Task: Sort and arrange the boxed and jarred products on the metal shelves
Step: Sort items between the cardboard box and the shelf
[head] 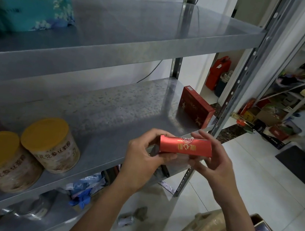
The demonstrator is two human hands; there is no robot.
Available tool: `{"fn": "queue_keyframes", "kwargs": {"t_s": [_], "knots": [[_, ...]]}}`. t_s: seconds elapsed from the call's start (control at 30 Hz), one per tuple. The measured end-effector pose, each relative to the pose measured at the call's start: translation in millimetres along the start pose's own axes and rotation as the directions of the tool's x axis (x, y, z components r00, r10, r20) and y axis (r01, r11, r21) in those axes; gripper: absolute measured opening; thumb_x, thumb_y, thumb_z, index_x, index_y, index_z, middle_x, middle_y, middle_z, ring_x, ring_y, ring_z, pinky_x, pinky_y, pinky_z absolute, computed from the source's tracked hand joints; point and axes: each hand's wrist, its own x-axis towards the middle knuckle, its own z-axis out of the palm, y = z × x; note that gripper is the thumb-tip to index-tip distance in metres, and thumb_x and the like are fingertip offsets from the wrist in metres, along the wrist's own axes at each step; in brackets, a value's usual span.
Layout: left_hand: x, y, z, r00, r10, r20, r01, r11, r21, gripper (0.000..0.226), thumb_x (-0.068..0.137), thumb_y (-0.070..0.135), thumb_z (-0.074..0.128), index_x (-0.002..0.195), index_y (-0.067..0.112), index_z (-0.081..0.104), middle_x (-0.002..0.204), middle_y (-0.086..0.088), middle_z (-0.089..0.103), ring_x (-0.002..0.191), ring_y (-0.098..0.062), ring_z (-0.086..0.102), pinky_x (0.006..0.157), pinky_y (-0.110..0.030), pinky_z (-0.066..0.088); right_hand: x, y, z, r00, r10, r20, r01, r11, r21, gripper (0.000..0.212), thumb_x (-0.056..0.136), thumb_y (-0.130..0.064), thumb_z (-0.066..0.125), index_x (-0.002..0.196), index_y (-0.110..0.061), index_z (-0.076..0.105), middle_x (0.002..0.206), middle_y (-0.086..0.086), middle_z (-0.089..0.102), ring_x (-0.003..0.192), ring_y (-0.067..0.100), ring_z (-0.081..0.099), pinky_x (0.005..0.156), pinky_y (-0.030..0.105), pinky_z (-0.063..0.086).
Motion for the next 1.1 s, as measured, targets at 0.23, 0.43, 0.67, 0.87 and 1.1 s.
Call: {"fn": "queue_keyframes", "kwargs": {"t_s": [0.23, 0.43, 0.67, 0.87, 1.1], "knots": [[-3, 6, 2, 0.987, 0.159, -0.002, -0.158, 0.980, 0.118, 0.037, 0.067, 0.035, 0.076, 0.097, 0.013, 0.071, 0.097, 0.003, 0.073, 0.095, -0.007, 0.067, 0.083, -0.013, 0.049, 1, -22, 2, 0.989, -0.140, -0.046, 0.139, 0.990, -0.038, 0.038, 0.066, -0.013, 0.077, 0.103, -0.016, 0.066, 0.107, -0.004, 0.073, 0.113, 0.017, 0.064, 0.093, 0.038, 0.055], [-1, 8, 9, 0.952, 0.306, -0.006, -0.300, 0.936, 0.184, 0.035, 0.061, 0.032, 0.082, 0.090, 0.015, 0.071, 0.094, 0.010, 0.068, 0.095, -0.012, 0.064, 0.089, -0.024, 0.049, 3, -17, 13, 0.966, -0.217, -0.141, 0.213, 0.976, -0.041, 0.035, 0.063, -0.003, 0.075, 0.094, -0.009, 0.062, 0.102, -0.007, 0.073, 0.112, 0.013, 0.064, 0.095, 0.030, 0.053], [1, -2, 13, 0.847, 0.526, 0.079, -0.498, 0.734, 0.462, 0.013, 0.075, 0.013, 0.073, 0.086, 0.006, 0.075, 0.090, 0.001, 0.072, 0.091, -0.016, 0.059, 0.084, -0.039, 0.043, 7, -6, 23, 0.881, -0.468, -0.072, 0.344, 0.738, -0.581, 0.054, 0.066, 0.017, 0.077, 0.111, -0.010, 0.065, 0.126, -0.003, 0.060, 0.122, 0.008, 0.052, 0.106, 0.028, 0.042], [5, 1, -2, 0.883, 0.370, 0.289, -0.458, 0.814, 0.358, 0.042, 0.075, 0.043, 0.075, 0.108, 0.017, 0.074, 0.114, 0.006, 0.067, 0.110, -0.011, 0.058, 0.095, -0.037, 0.046, 15, -9, 13, 0.912, -0.408, -0.036, 0.364, 0.850, -0.382, 0.048, 0.069, 0.020, 0.072, 0.107, -0.010, 0.068, 0.119, 0.002, 0.065, 0.118, 0.007, 0.058, 0.100, 0.029, 0.048], [37, -22, -55, 0.788, -0.609, 0.092, 0.595, 0.791, 0.145, 0.060, 0.073, 0.065, 0.056, 0.127, 0.037, 0.055, 0.140, 0.004, 0.054, 0.121, -0.013, 0.056, 0.094, -0.030, 0.046, 29, -15, -3, 0.927, -0.336, 0.169, 0.363, 0.916, -0.172, 0.027, 0.074, 0.008, 0.070, 0.099, 0.000, 0.069, 0.134, 0.014, 0.054, 0.120, 0.013, 0.059, 0.094, 0.027, 0.053]]}}
